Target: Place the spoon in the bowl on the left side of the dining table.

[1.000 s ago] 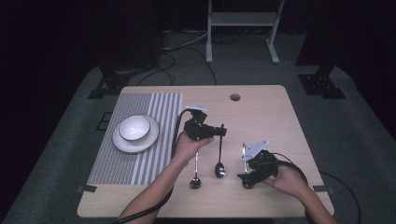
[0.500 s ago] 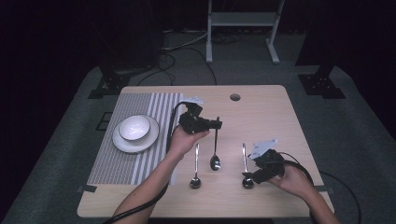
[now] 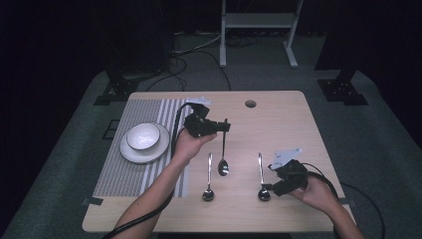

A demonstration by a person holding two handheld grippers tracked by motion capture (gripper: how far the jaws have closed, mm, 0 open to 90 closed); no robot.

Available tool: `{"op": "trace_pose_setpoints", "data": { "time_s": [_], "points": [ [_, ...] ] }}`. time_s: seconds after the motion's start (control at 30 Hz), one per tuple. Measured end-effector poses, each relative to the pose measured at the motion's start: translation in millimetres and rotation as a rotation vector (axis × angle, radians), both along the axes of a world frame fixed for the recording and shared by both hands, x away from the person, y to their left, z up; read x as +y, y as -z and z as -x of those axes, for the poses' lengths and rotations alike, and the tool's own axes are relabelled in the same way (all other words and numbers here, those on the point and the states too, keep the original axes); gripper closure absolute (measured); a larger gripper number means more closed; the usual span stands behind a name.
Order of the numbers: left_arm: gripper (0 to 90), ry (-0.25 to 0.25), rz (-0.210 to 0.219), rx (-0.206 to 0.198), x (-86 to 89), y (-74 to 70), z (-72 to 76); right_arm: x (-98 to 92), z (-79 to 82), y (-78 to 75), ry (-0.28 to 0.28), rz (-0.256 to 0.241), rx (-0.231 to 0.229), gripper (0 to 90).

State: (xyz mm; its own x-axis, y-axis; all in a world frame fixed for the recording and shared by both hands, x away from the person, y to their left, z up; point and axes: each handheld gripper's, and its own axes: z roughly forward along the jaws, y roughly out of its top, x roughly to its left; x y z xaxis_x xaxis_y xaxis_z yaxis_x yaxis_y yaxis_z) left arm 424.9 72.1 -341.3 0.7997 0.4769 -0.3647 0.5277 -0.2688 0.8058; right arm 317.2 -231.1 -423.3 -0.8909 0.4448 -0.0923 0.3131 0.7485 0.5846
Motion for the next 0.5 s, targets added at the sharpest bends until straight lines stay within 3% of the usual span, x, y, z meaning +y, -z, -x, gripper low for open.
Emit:
{"op": "trace_pose_setpoints", "data": {
  "time_s": [0.5],
  "points": [
    [89.2,-0.049,-0.024,-0.024,23.7,-14.0,-7.0,-12.2,1.8,-1.1,0.04,-0.028,0.006,28.2]
  ]
}}
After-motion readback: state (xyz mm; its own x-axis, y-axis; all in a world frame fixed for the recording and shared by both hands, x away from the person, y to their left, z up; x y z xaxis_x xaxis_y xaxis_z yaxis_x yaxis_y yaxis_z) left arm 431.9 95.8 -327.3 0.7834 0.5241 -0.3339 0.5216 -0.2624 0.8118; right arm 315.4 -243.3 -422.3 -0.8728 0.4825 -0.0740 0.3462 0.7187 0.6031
